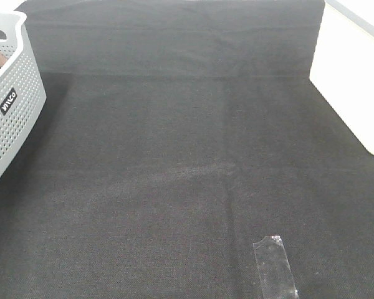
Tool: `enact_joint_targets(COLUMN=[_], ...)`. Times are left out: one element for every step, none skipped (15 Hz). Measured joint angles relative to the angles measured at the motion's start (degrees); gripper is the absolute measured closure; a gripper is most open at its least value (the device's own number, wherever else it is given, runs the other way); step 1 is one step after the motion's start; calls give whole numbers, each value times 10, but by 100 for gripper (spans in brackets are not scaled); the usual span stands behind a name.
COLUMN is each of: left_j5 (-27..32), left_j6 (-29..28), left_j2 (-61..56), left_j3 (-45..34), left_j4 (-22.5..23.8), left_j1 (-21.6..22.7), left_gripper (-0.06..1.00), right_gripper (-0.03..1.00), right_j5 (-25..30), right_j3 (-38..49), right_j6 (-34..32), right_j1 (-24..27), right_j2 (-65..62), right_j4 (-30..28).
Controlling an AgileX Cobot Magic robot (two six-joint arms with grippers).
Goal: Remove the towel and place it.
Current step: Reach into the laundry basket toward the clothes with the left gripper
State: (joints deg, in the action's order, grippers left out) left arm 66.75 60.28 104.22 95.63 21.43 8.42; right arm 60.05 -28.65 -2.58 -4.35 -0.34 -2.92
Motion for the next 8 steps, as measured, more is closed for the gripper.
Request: enact_joint_targets(left_j5=[-14, -30, -39, -44, -45, -49, -55, -63], left_j6=[16, 28, 36, 48, 61, 76, 87, 91], left_j2=[26, 49, 72, 96, 111, 123, 134, 146], left_j3=[18, 33, 44, 49, 51, 52, 52, 52], left_j4=[-17, -30, -34, -38, -41, -46, -52, -58], left_j1=[10, 21, 33, 45, 49, 50, 50, 50], left_gripper=[-5, -4, -4, -3, -3, -3, -3, -3], right_gripper=[26, 26, 26, 26, 26, 26, 26, 26], right_j5=[0, 0, 0, 0, 0, 0, 0, 0], right_j3=[0, 0, 0, 0, 0, 0, 0, 0], right_j6=[0, 0, 0, 0, 0, 0, 0, 0], right_j1=[0, 0, 0, 0, 0, 0, 0, 0], right_j2=[0, 0, 0, 0, 0, 0, 0, 0], right_j4=[0, 0, 0, 0, 0, 0, 0, 0])
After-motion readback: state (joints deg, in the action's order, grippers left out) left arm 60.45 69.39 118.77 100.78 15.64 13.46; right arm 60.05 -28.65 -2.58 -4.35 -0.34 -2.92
